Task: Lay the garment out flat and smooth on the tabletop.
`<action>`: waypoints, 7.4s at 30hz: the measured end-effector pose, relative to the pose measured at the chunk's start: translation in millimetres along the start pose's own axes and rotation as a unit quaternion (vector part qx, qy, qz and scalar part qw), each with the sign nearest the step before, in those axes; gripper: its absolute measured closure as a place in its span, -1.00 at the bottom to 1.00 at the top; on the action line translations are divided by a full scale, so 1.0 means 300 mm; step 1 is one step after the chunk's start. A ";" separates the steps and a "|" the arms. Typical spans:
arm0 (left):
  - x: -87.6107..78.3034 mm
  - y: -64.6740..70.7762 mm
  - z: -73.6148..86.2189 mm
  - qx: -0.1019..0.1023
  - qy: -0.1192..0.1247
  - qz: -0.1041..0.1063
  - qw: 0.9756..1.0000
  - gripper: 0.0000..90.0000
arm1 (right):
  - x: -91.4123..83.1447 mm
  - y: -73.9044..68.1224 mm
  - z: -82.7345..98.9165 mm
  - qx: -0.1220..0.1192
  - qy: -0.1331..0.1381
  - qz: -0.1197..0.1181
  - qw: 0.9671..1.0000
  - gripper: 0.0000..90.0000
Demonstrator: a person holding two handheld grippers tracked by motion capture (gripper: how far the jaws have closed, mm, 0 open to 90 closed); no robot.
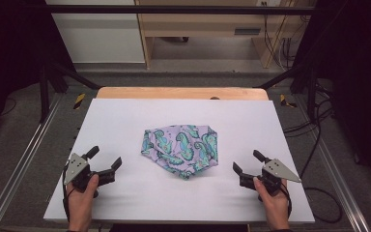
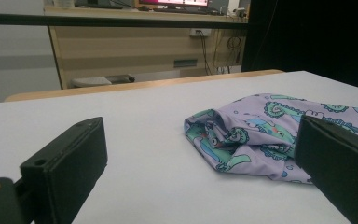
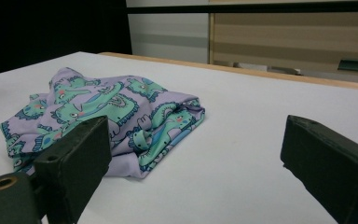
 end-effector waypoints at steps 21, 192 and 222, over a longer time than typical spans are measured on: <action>0.042 0.072 0.035 0.043 -0.067 0.013 0.997 -0.95 | 0.009 0.004 0.017 0.021 -0.071 0.017 0.997 -0.84; 0.283 0.561 0.076 0.073 -0.211 0.129 0.966 -0.07 | 0.415 -0.053 -0.046 0.031 -0.250 -0.071 0.965 0.40; 0.365 0.509 -0.014 0.061 -0.201 0.155 0.965 0.96 | 0.178 -0.103 -0.079 0.025 -0.198 -0.071 0.977 0.10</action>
Point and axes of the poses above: each handheld gripper's, and its own axes: x roughly forward along the jaws, z roughly out of its underside, y roughly to its right, the point moved 5 cm from there along x, roughly forward along the jaws, and after that the axes turned 8 degrees about y, right-handed, at the moved point
